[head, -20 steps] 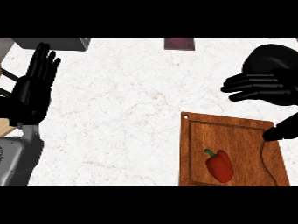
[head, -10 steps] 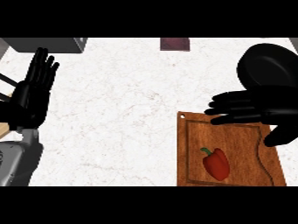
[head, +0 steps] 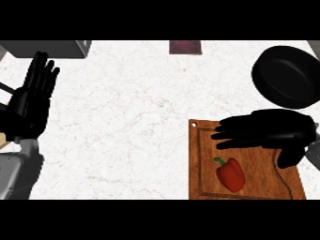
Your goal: Pick the bell pepper from the cutting board and place it in the pot
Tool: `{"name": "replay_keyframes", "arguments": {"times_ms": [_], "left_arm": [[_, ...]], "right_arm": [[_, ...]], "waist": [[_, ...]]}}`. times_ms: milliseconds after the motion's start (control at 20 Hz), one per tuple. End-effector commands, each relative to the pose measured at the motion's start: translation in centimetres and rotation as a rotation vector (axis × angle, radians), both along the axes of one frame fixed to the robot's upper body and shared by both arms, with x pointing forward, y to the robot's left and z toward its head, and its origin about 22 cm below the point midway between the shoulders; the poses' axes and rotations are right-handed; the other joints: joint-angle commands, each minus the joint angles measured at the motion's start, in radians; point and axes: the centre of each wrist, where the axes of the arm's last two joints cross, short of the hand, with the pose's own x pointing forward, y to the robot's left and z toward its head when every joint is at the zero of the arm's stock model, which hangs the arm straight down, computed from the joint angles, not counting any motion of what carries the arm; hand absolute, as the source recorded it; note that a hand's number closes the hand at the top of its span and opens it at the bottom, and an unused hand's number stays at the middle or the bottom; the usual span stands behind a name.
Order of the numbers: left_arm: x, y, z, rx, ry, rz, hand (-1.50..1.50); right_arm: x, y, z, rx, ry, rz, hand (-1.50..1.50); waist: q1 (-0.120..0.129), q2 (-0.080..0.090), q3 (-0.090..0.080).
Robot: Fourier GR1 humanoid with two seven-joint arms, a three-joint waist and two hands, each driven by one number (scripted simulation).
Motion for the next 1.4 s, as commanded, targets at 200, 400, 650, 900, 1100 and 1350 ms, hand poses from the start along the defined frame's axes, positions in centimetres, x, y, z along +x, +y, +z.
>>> {"name": "replay_keyframes", "arguments": {"times_ms": [200,400,650,900,1100,1350], "left_arm": [[0.2,1.2,0.6,0.002,-0.009,0.016,0.00],[0.1,0.0,-0.6,-0.010,0.003,-0.003,0.00],[0.4,0.4,0.2,0.018,-0.005,0.020,0.00],[-0.5,-0.2,0.3,-0.012,0.007,0.010,0.00],[0.8,0.8,0.5,0.006,0.004,0.030,0.00],[0.6,0.1,-1.1,0.002,-0.006,0.001,0.00]], "right_arm": [[-0.5,0.3,-2.9,0.024,0.066,0.109,-1.50],[-3.1,2.1,-4.6,0.044,0.072,0.117,-1.50],[-1.0,2.1,-2.4,-0.020,-0.009,0.039,-1.50],[-1.9,3.1,-4.8,-0.018,0.014,0.025,-1.50],[-1.5,4.4,-6.6,-0.015,0.003,0.042,-1.50],[-3.3,4.3,-10.5,-0.012,0.022,0.059,-1.50]], "waist": [[-0.004,0.000,0.000],[-0.011,-0.002,0.000],[-0.007,-0.002,0.000],[-0.005,-0.003,0.000],[-0.006,-0.001,0.000],[-0.006,-0.001,0.000]]}}
